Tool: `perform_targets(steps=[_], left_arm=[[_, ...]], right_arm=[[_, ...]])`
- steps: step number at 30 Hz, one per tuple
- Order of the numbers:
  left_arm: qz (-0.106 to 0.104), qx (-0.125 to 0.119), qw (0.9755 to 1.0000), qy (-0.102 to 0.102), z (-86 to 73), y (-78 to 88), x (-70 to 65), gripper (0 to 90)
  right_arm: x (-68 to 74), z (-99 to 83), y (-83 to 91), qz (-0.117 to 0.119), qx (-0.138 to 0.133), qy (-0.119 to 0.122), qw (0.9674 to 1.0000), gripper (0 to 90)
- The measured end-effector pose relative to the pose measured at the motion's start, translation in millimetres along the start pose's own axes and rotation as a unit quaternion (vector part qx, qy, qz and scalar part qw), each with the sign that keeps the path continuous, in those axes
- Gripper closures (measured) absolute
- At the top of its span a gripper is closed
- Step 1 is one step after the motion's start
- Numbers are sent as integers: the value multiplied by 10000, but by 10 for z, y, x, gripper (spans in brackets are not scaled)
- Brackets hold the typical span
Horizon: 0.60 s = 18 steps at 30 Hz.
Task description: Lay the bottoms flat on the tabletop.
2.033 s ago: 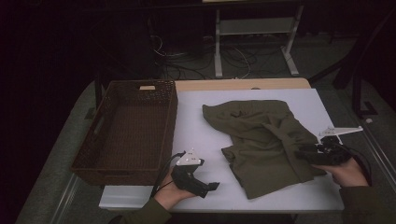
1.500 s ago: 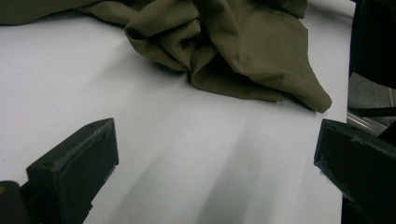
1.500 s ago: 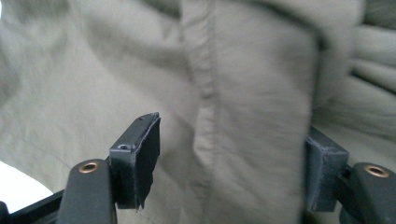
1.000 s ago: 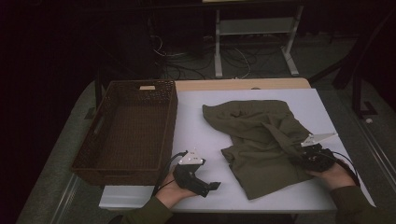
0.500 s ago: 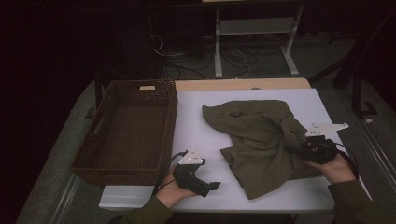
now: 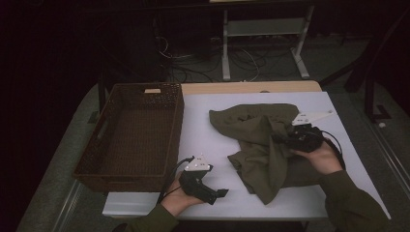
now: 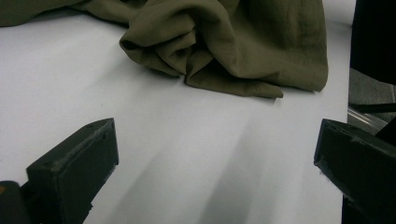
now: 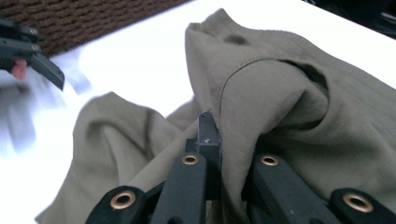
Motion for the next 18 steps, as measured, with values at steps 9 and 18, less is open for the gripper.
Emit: perform_targets(steps=[9,18], left_arm=[[-37,-5,10000,8,0,0,-9,0],[-47,-13,10000,32,1,0,-2,0]], right_arm=[[186,420,-390,256,53,414,9988,865],[332,807,-779,454,-16,554,9974,865]])
Point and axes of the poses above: each handheld gripper's, and its own axes: y roughly backward along the jaws, z roughly out of its top, x roughly to its left, the point moved 3 cm from there along -y, roughly forward along the jaws, and after that the axes turned 12 degrees about x, right-handed, at the moved point
